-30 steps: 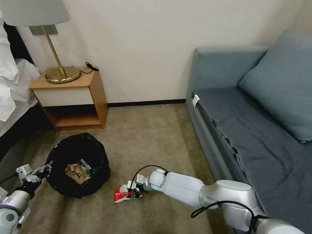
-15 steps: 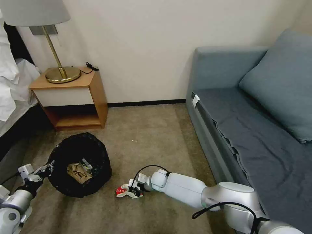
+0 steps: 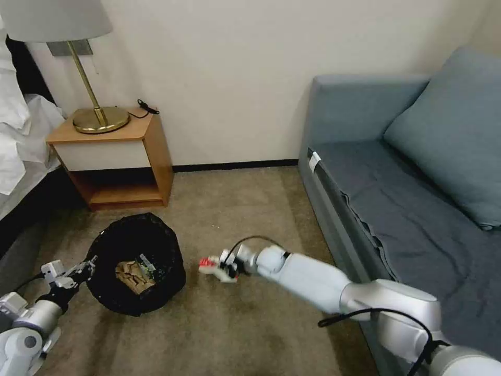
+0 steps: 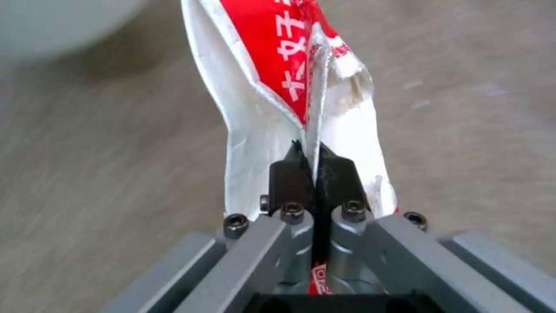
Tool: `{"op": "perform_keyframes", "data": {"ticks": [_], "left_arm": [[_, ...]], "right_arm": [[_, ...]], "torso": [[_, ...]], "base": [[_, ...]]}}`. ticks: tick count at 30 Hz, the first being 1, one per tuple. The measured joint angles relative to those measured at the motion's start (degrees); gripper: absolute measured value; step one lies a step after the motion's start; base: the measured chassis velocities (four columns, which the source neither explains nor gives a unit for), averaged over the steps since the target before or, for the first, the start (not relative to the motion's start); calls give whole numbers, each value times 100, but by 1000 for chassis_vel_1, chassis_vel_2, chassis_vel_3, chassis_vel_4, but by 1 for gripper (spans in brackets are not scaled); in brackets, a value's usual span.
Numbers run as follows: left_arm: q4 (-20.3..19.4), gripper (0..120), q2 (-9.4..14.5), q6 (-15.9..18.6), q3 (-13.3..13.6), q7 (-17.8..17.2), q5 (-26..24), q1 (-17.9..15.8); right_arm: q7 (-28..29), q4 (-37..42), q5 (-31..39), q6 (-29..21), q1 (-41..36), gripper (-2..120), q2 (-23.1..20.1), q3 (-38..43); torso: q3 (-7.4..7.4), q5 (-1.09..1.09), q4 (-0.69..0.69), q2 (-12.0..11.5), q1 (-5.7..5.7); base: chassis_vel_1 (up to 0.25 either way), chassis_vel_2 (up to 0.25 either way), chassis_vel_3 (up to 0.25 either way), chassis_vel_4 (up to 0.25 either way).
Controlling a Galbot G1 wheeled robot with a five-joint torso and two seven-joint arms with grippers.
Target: Pick up the trash bin, then pick up the garbage on the floor and place it into the trash bin.
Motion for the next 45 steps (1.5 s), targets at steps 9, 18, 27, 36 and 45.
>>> {"op": "perform_keyframes", "data": {"ticks": [9,18,27,36,45], "left_arm": [[87,5,40,4,116,-15,-18,-97],[132,5,45,4,224,-17,-3,-194],[137,5,49,10,279,-28,11,-220],[123,5,28,15,300,-36,16,-212],[40,5,-13,50,301,-99,11,-241]], "right_arm": [[135,268,272,96,730,0,100,1353],[116,1377,1066,131,1155,0,177,1405],[200,2776,1663,156,1073,0,305,446],[327,3220,1686,115,697,0,258,-268],[314,2922,1359,157,424,0,262,-559]], "torso": [[0,-1,1,0,0],[0,-2,1,0,0],[0,-3,3,0,0],[-1,-1,1,0,0],[-1,-2,1,0,0]], "base": [[0,0,0,0],[0,0,0,0],[0,0,0,0],[0,0,0,0],[0,0,0,0]]}}
